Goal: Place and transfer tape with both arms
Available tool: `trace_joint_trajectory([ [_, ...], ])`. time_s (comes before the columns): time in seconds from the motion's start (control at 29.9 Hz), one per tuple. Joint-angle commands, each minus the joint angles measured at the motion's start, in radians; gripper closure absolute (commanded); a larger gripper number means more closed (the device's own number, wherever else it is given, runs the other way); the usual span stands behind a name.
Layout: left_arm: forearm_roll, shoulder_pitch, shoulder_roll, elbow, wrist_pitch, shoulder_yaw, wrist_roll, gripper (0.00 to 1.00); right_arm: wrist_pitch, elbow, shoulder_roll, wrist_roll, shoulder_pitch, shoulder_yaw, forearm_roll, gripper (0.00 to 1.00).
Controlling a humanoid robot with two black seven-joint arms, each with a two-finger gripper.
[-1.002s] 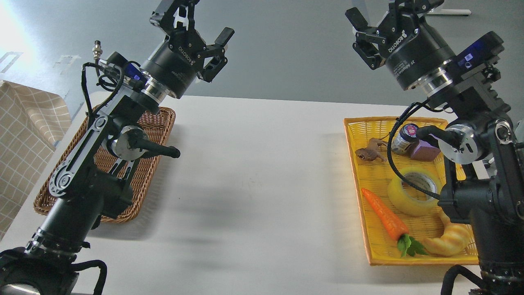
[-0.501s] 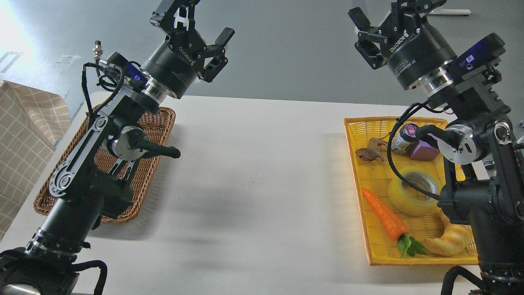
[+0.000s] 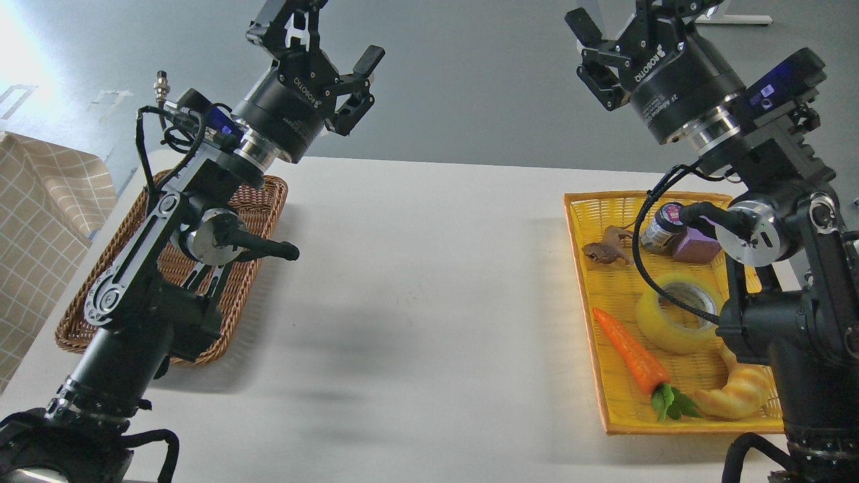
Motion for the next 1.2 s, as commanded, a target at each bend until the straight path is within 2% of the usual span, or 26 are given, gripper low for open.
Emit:
trace_joint_trajectory([
  [0.0,0.002,0.006,-0.001,-0.004,0.009,-0.001,-0.001,0.02,0.000,0.002,0.000,-0.002,-0.007,0.001,0.001,0.00],
  [0.63,0.000,0.017,0.019,-0.051,0.020,-0.025,0.000,0.02,0.014,0.081,-0.006,0.009,-0.032,0.006,0.000,0.00],
  [0.8,0.008,0.025,-0.001,-0.053,0.057,-0.024,0.000,0.02,0.016,0.104,-0.127,0.009,-0.041,0.004,0.000,0.00],
  [0.97,0.008,0.028,0.000,-0.054,0.059,-0.022,0.000,0.02,0.017,0.108,-0.257,0.009,-0.061,0.000,0.000,0.00],
  [1.17,0.009,0.040,-0.004,-0.054,0.059,-0.024,0.000,0.02,0.017,0.111,-0.331,0.009,-0.098,0.001,-0.002,0.00],
])
